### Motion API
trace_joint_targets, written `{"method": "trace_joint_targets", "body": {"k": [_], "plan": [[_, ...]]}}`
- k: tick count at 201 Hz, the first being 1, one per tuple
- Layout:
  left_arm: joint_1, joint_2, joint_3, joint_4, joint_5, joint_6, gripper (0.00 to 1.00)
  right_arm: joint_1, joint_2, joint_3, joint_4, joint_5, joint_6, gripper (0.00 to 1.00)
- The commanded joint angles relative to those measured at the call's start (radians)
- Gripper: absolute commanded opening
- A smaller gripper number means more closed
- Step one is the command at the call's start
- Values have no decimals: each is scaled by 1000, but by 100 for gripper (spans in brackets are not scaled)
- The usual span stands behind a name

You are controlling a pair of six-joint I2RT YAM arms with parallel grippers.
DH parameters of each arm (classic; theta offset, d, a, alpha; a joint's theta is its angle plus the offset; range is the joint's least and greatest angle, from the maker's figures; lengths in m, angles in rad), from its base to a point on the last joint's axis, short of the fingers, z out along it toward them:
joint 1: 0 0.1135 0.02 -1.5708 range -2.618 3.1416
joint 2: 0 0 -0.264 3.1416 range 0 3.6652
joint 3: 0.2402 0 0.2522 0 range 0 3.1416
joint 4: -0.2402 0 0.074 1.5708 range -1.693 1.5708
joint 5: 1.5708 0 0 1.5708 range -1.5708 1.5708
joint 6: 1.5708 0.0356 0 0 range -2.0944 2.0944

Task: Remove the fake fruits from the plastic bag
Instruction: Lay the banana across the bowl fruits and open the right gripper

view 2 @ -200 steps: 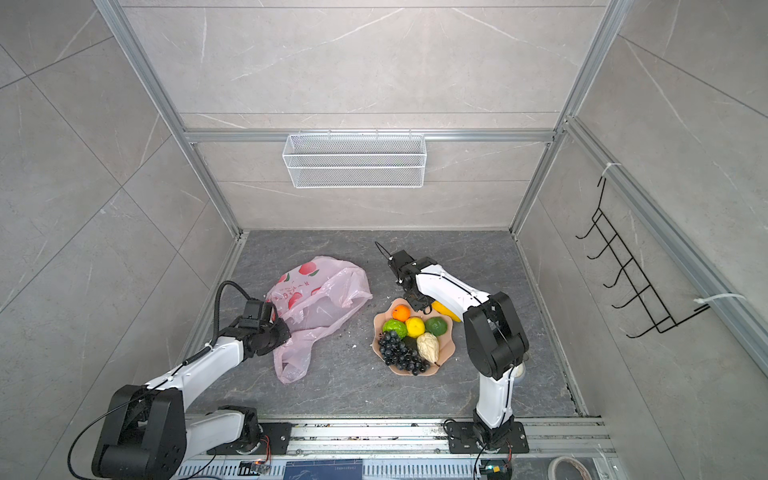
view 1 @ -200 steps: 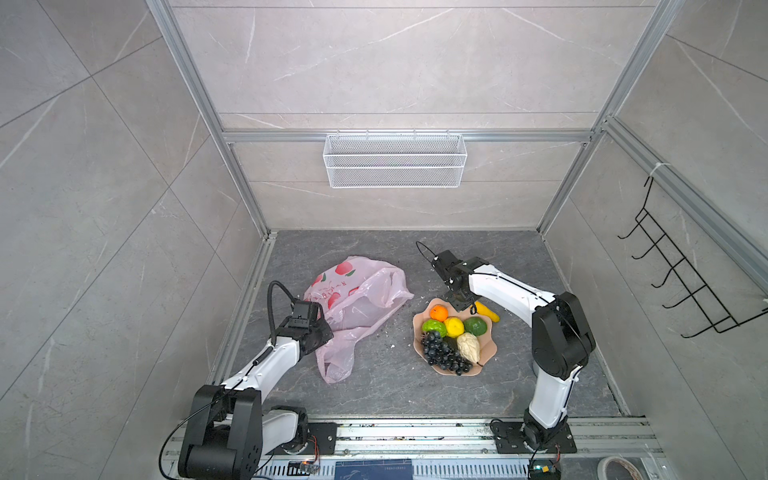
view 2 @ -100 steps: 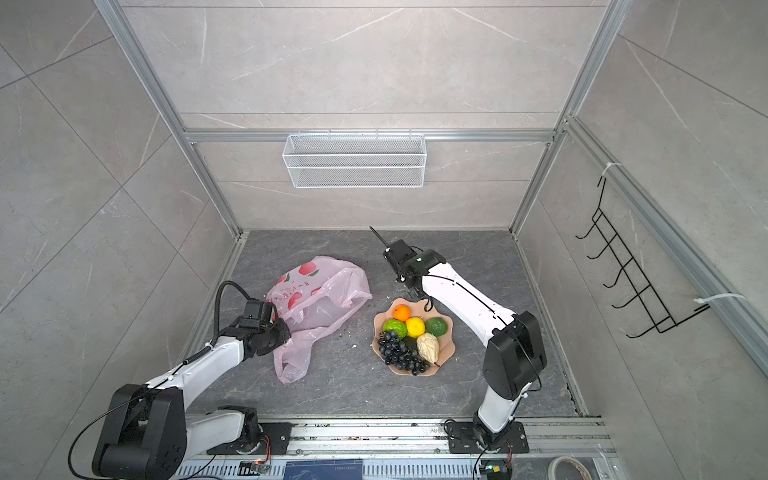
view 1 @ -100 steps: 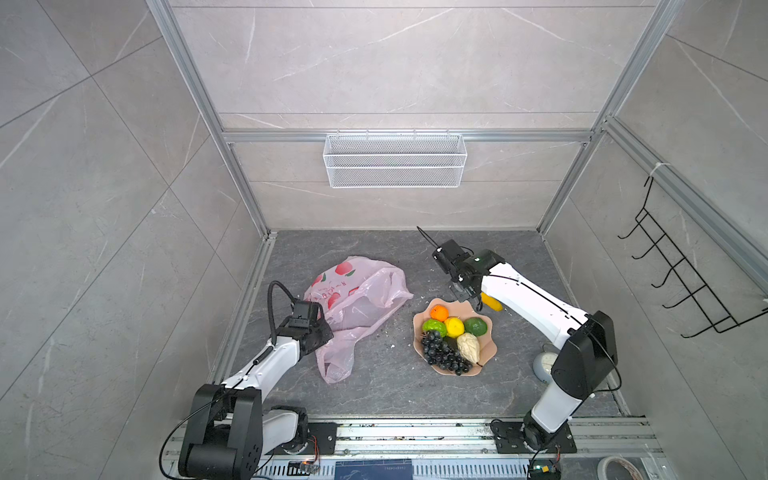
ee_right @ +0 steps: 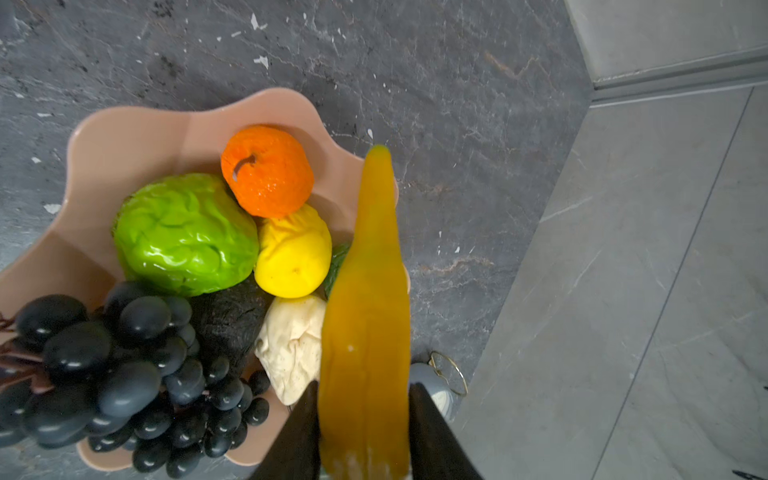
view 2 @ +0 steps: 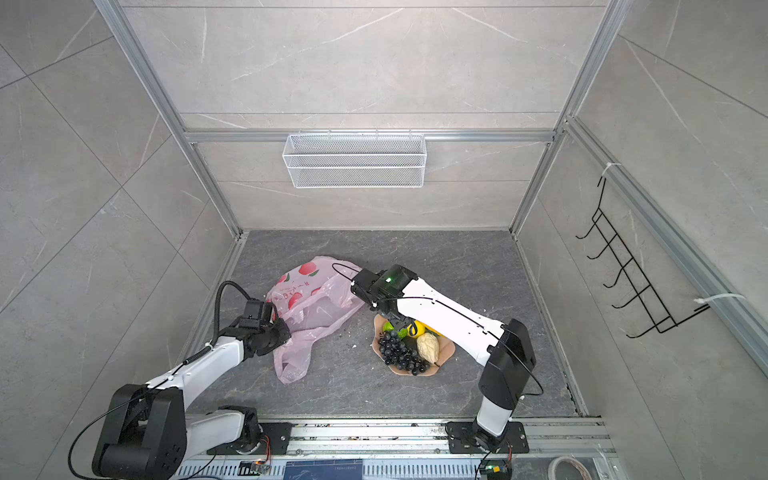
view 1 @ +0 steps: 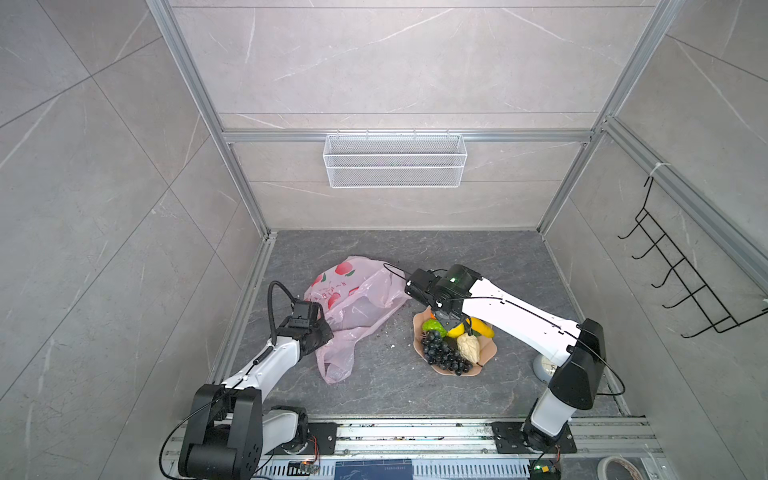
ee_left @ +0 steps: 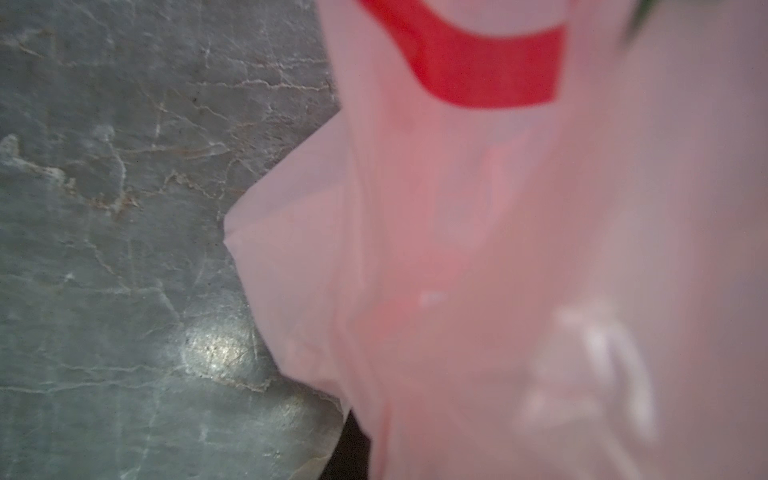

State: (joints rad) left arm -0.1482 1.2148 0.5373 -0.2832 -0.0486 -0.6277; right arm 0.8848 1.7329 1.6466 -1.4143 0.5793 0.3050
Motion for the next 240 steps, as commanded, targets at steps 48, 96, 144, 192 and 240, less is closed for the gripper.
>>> {"method": "trace_joint_targets", "body": {"k": [48,96,144,192,240], "plan": [[-2,-8,10,9,-3,21,10,13,51,-68,61,-75,32,36],[-2,-8,11,9,-3,20,10,13,77,-105,127,-104,14,44],[-2,-8,11,9,-1,23,10,11,73,-105,142,-116,8,49],[-2,2,16,12,-2,21,10,8,-9,-93,105,-97,28,63],[-24,78,159,-14,48,-54,8,8,-163,-80,52,42,58,69]]}}
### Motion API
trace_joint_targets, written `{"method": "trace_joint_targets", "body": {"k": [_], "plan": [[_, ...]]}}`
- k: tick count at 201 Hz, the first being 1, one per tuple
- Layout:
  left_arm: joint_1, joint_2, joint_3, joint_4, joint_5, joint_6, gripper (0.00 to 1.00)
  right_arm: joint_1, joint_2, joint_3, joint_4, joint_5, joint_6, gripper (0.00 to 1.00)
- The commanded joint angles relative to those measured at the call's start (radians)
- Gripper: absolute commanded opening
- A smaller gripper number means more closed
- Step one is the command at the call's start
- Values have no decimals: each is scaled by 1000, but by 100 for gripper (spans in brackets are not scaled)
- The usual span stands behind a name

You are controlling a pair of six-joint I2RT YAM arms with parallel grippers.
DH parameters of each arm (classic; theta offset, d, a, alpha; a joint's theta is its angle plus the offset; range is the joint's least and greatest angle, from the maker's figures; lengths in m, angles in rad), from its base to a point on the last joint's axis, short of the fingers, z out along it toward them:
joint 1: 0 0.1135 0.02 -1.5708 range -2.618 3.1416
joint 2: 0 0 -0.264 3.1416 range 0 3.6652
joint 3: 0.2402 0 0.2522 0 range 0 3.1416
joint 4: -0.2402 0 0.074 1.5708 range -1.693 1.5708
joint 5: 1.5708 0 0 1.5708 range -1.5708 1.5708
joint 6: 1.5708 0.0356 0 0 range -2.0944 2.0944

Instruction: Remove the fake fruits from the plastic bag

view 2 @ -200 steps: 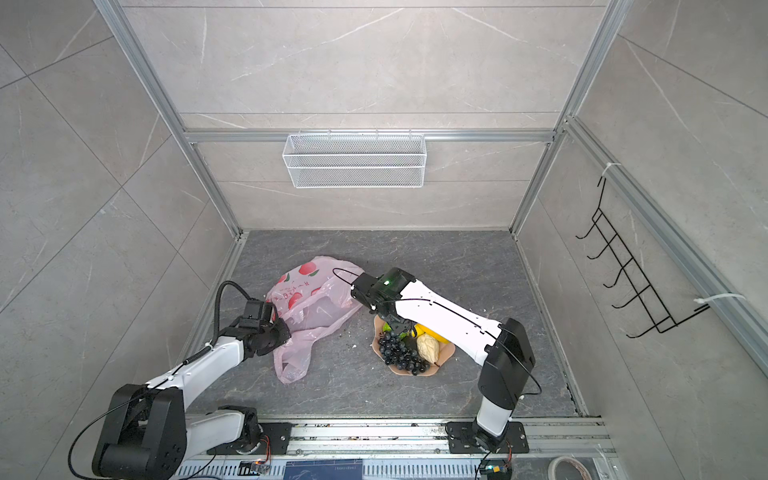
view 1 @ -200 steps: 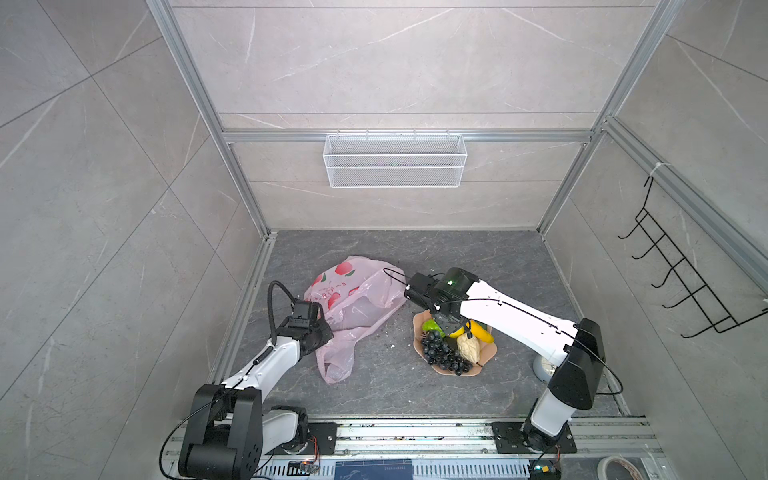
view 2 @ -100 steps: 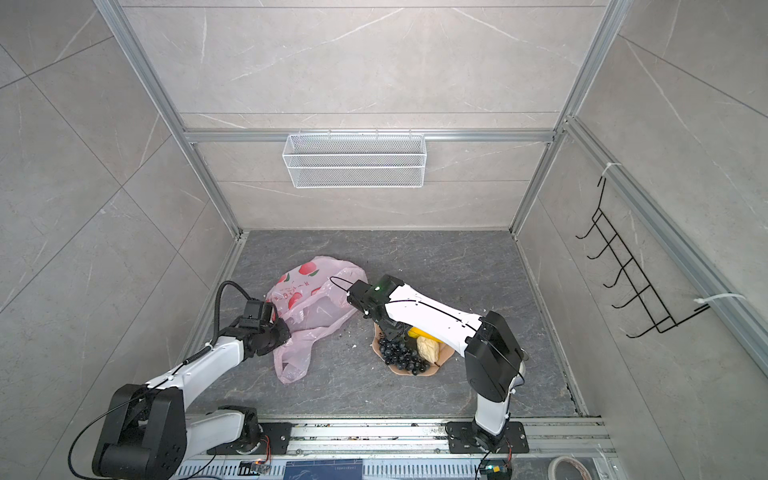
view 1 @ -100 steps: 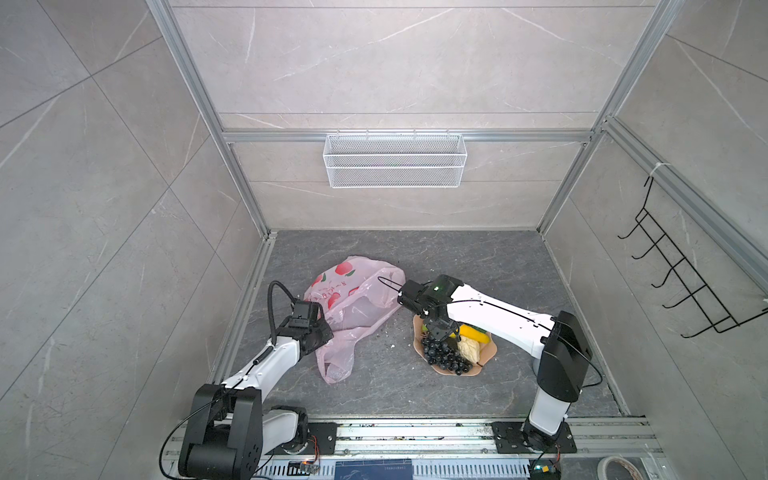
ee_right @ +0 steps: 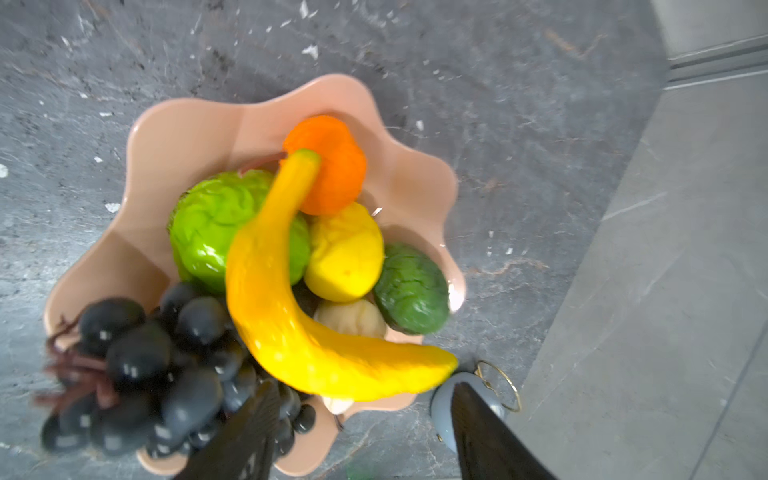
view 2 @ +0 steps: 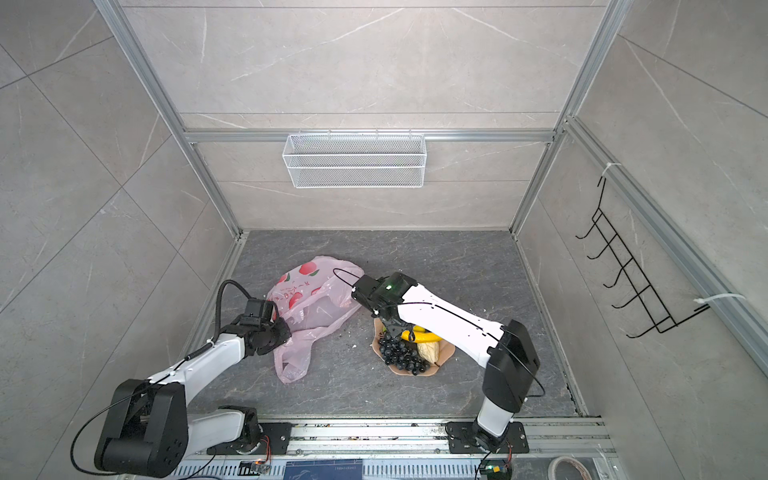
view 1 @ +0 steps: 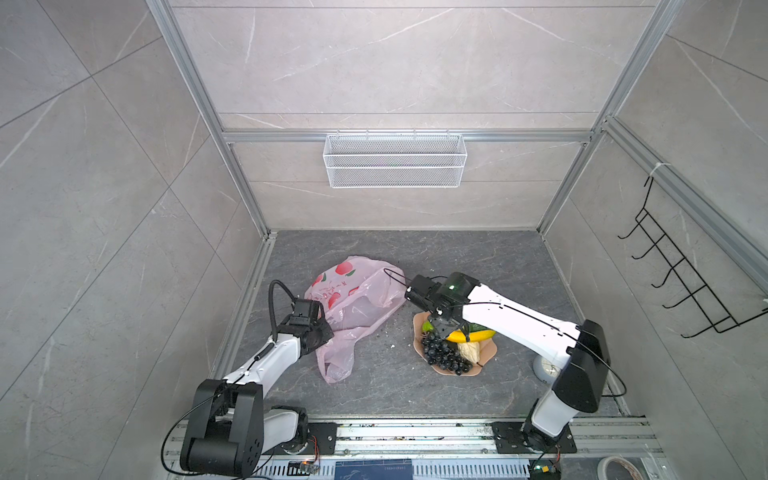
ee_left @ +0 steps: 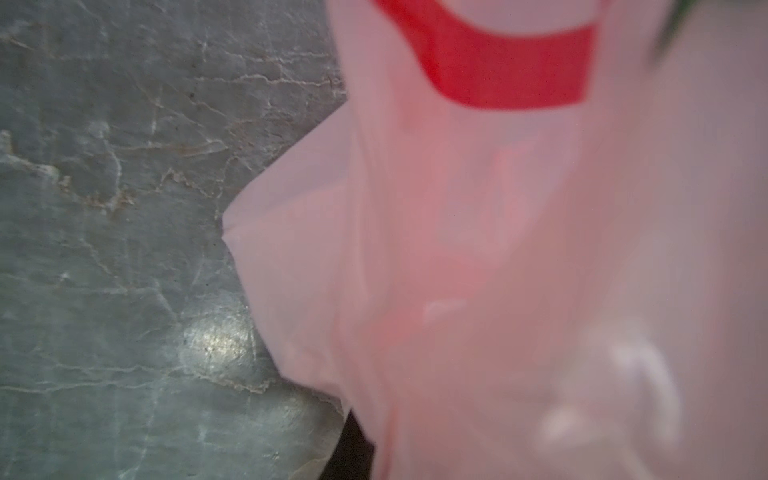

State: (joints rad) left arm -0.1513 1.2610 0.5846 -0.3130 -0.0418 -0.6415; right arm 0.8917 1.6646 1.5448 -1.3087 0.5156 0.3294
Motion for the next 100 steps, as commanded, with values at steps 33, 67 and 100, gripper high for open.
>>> {"method": "trace_joint_targets", "body": {"k": [33,67,100], "plan": [[-150,230,444,-55,16,10,6,3,-235,-8,-34,236,131,69],[-209,505,823,-114,111,60,6,2,-415,-115,36,280,209,69],[-248,765,1189,-210,246,135,7,3,-552,-225,83,276,282,70]]}}
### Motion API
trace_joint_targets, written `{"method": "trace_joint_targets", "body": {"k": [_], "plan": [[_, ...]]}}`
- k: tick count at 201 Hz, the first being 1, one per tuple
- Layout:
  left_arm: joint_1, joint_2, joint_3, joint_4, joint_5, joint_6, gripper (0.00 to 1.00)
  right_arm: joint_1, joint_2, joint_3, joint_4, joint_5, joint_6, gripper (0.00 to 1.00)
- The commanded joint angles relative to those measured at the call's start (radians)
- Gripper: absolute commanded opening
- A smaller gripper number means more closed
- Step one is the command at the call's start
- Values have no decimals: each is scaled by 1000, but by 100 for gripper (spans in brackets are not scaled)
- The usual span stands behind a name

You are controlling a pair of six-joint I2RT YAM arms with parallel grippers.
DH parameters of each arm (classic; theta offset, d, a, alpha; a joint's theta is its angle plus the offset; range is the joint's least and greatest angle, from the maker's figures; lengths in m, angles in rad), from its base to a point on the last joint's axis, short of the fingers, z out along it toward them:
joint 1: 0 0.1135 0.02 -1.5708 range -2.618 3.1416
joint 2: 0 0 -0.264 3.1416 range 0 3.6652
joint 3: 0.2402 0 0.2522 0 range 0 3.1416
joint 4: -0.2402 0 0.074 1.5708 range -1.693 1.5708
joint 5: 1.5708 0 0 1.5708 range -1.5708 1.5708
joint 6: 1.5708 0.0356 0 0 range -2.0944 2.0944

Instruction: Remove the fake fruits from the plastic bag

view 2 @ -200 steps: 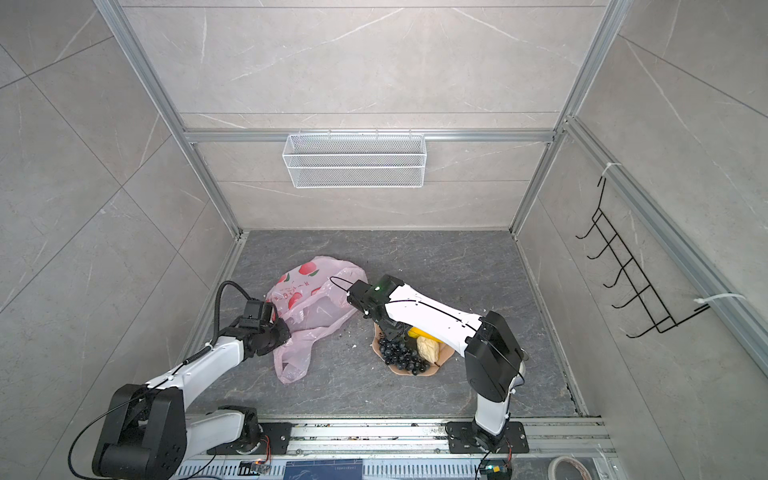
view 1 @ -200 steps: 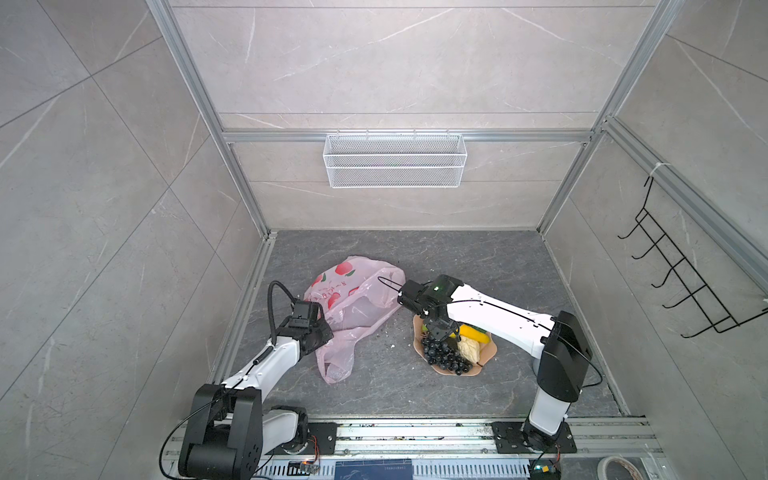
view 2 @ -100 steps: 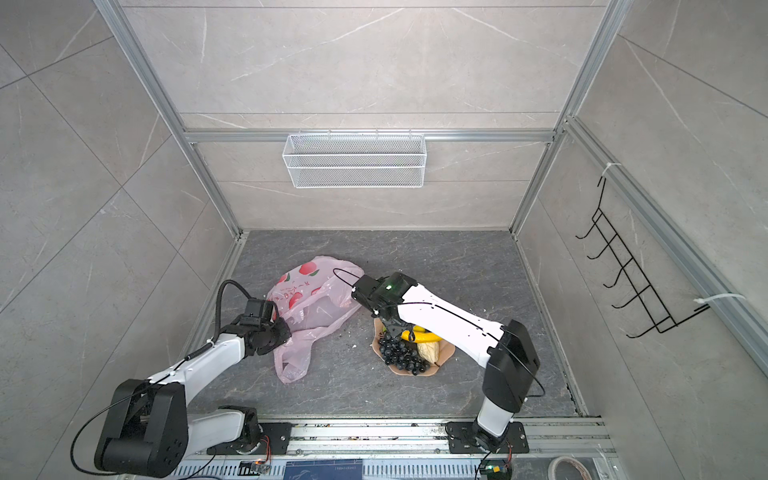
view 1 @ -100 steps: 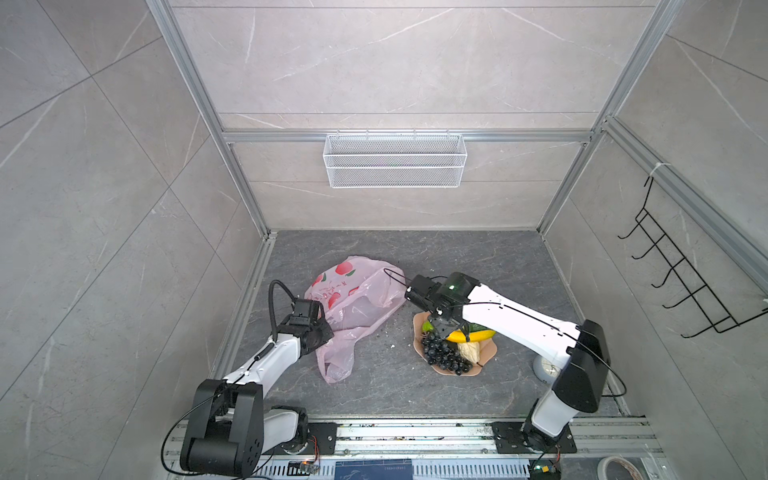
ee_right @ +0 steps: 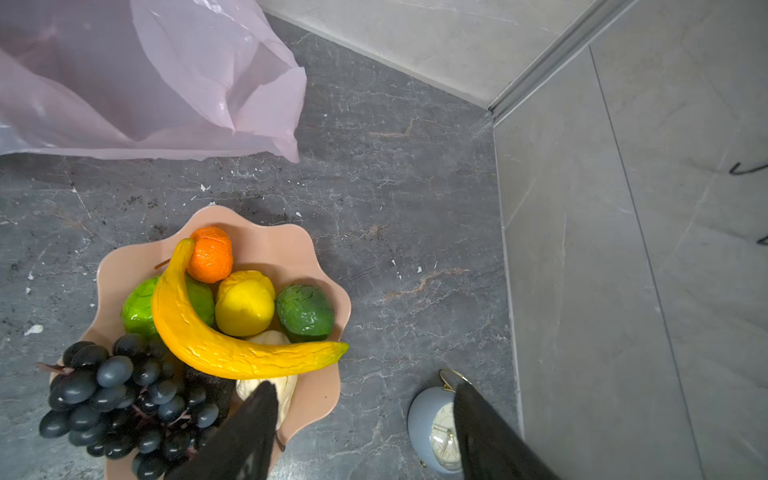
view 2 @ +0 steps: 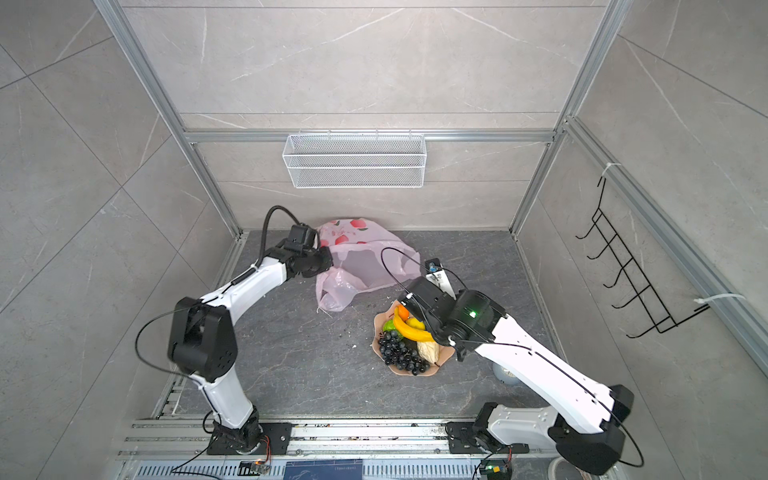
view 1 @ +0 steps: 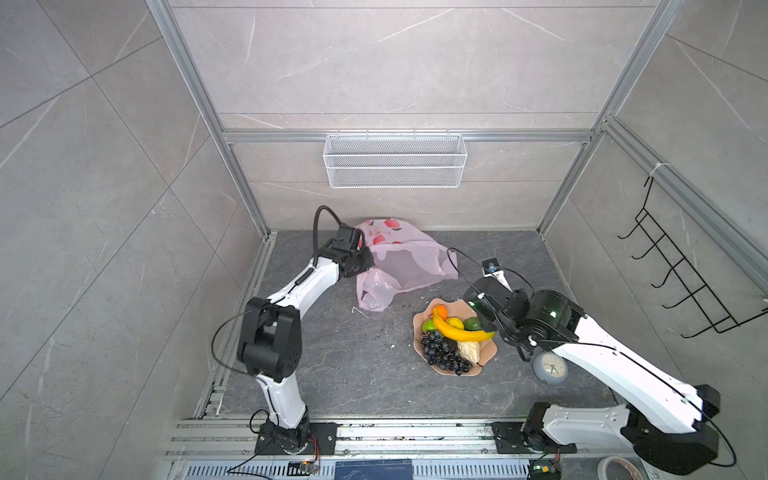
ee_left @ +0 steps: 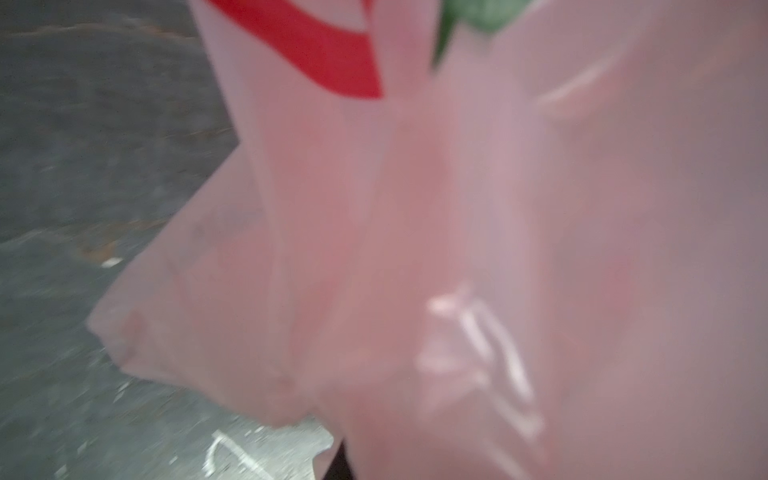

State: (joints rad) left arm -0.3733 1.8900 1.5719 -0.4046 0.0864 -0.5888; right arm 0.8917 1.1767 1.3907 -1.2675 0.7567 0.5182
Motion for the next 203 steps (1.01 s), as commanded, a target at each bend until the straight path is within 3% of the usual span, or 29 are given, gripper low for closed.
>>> {"method": "trace_joint_targets", "body": {"k": [1,20,34,43,50,59,88,109,154,184,203], "plan": [[-28,142,214,-123,119,85,7,3,-67,-75,42,36,96,70],[-45,256,392,-209,133,121,11,3,-122,-126,48,49,140,70],[-47,314,499,-275,104,122,21,3,-149,-158,66,47,155,70],[-49,329,526,-294,78,123,31,3,-161,-178,84,33,154,70],[-49,329,531,-301,55,123,51,2,-167,-189,97,25,154,70],[-49,317,532,-305,33,125,63,2,-170,-201,103,25,163,70],[-49,260,538,-348,15,138,86,3,-173,-237,139,32,162,70],[-49,201,542,-386,24,136,98,3,-193,-270,195,19,146,71],[-50,43,478,-411,87,115,100,3,-266,-326,287,6,119,71],[-65,-177,223,-360,-27,93,100,3,-294,-358,309,14,110,71],[-82,-305,43,-305,-44,81,99,2,-296,-380,329,15,105,71]]}}
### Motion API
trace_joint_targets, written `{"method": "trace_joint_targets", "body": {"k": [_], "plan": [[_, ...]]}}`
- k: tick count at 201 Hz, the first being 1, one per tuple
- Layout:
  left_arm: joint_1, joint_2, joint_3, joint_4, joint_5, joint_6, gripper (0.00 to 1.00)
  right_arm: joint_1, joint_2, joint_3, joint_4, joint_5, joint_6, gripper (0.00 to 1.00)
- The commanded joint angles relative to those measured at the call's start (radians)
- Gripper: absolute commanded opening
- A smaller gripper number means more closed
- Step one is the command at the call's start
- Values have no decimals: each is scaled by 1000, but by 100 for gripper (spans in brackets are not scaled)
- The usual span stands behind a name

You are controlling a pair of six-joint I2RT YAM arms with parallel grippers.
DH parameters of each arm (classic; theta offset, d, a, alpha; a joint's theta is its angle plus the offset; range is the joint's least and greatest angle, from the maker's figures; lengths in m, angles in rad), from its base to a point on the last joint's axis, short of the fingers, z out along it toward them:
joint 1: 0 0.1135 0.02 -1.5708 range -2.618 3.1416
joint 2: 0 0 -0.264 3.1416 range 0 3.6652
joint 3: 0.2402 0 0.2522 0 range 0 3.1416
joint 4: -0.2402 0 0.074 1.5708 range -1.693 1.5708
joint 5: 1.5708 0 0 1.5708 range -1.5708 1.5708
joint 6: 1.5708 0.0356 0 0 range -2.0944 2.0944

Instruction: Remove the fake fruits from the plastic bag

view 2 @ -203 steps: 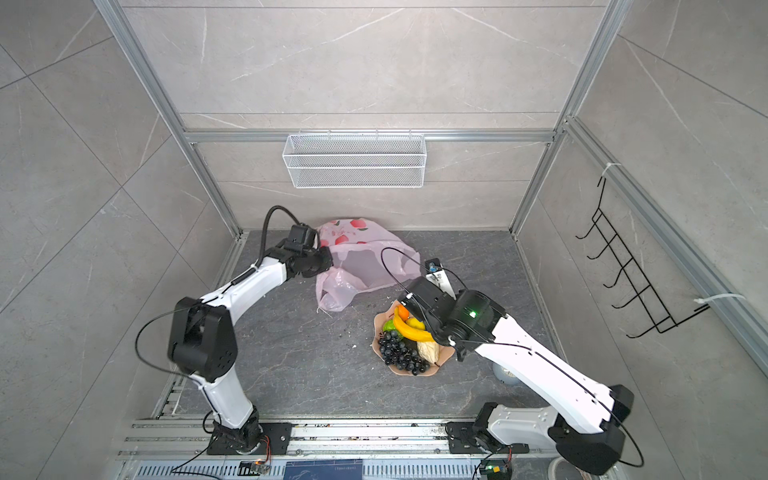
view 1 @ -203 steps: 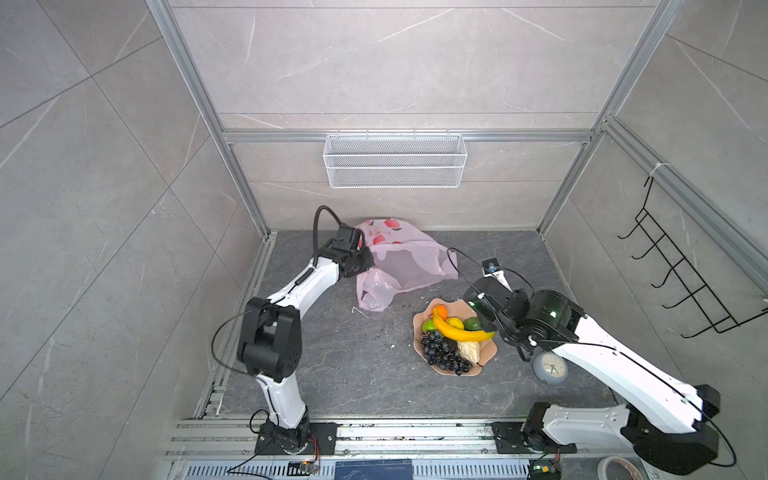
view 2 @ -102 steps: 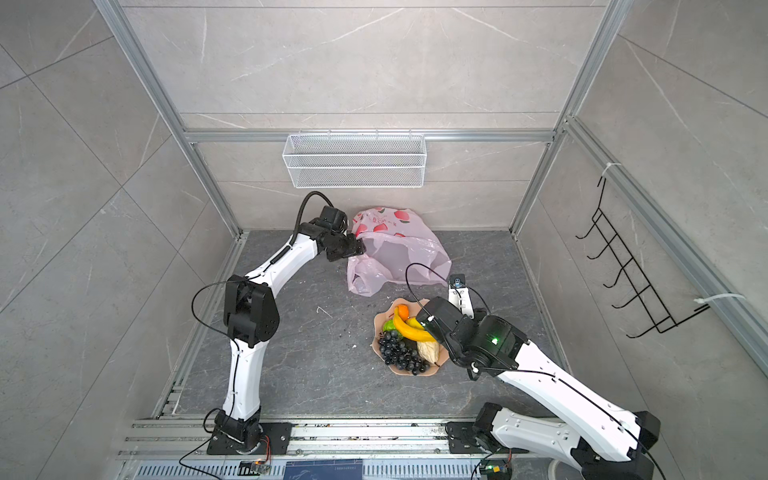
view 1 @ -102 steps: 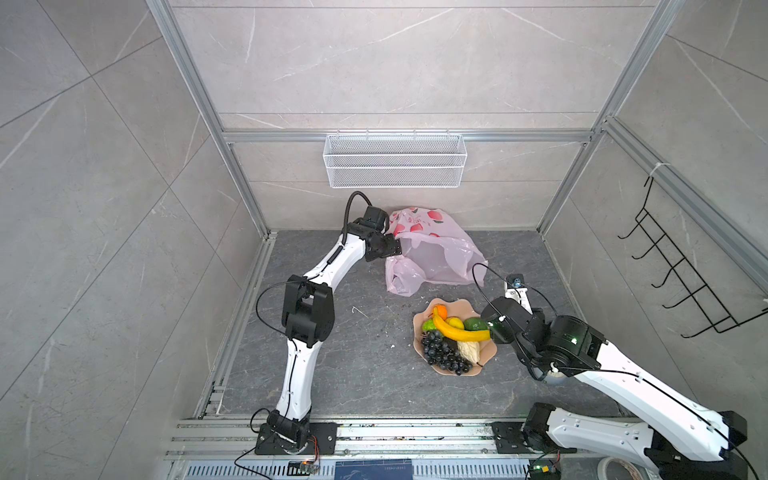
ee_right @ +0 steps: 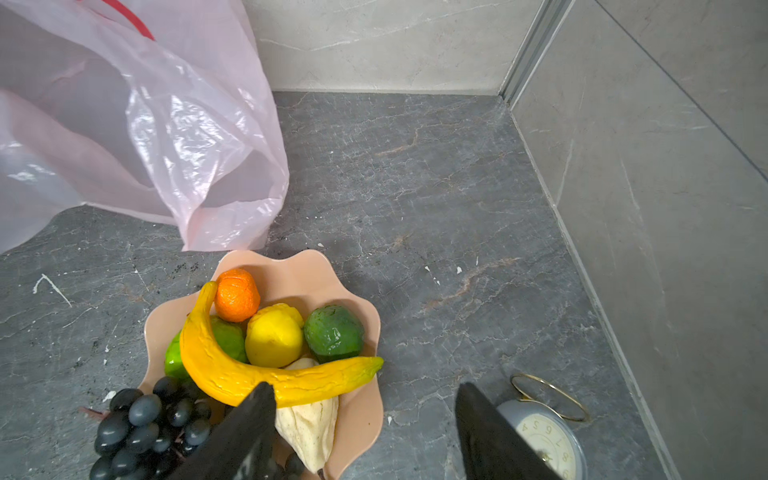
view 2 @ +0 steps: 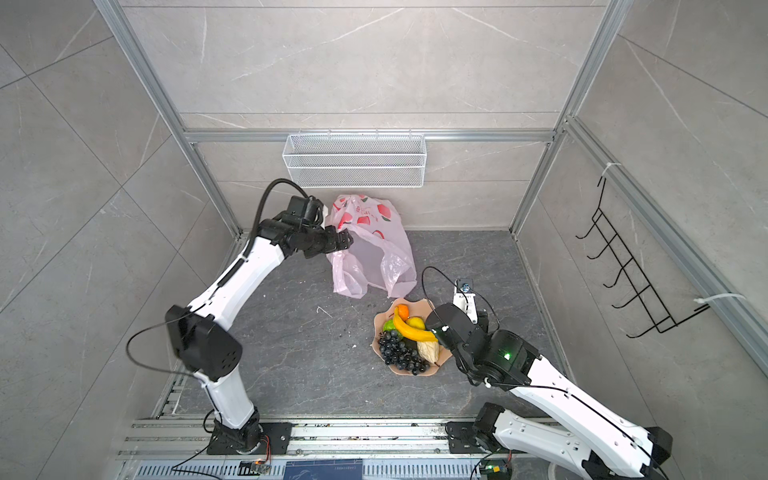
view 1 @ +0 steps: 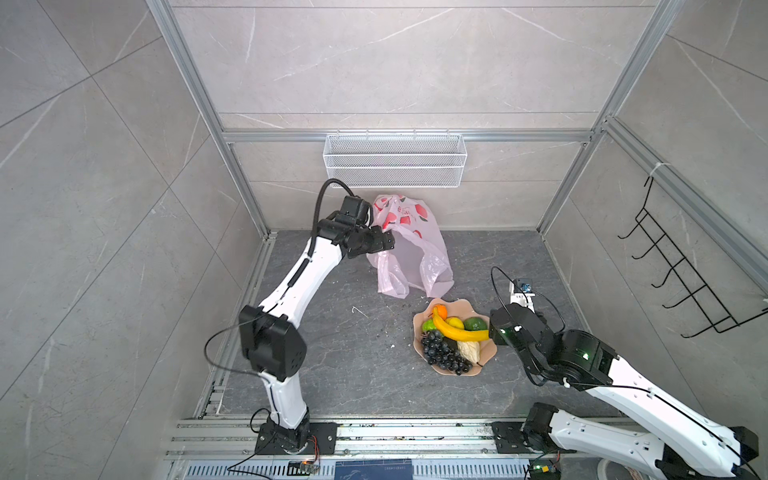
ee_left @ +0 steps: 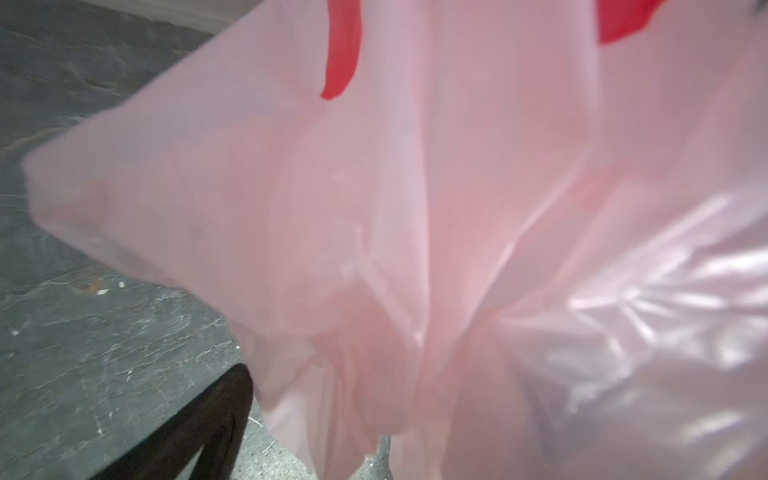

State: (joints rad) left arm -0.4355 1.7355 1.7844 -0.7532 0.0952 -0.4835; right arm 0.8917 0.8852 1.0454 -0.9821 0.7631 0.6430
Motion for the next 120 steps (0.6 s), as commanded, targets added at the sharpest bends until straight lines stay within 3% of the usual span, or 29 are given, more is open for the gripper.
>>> {"method": "trace_joint_targets", "body": {"k": [1,18,34,68,84,102,120], "plan": [[-20,-155,-180,47,-52,-25,99,1,-5,-36,44,9,-21,71],[-12,-211,-303,108,-17,-36,92,2,6,-45,60,2,-22,71],[9,-172,-325,118,2,-40,85,3,27,-49,84,-12,-35,71],[7,43,-170,138,104,-2,94,3,88,-28,145,-100,-73,71],[3,169,-28,70,35,20,97,2,118,-7,156,-123,-76,71],[-48,303,162,-104,-199,138,99,3,138,13,141,-133,-71,71],[-103,289,83,-49,-297,252,100,2,128,2,142,-134,-69,72]]}}
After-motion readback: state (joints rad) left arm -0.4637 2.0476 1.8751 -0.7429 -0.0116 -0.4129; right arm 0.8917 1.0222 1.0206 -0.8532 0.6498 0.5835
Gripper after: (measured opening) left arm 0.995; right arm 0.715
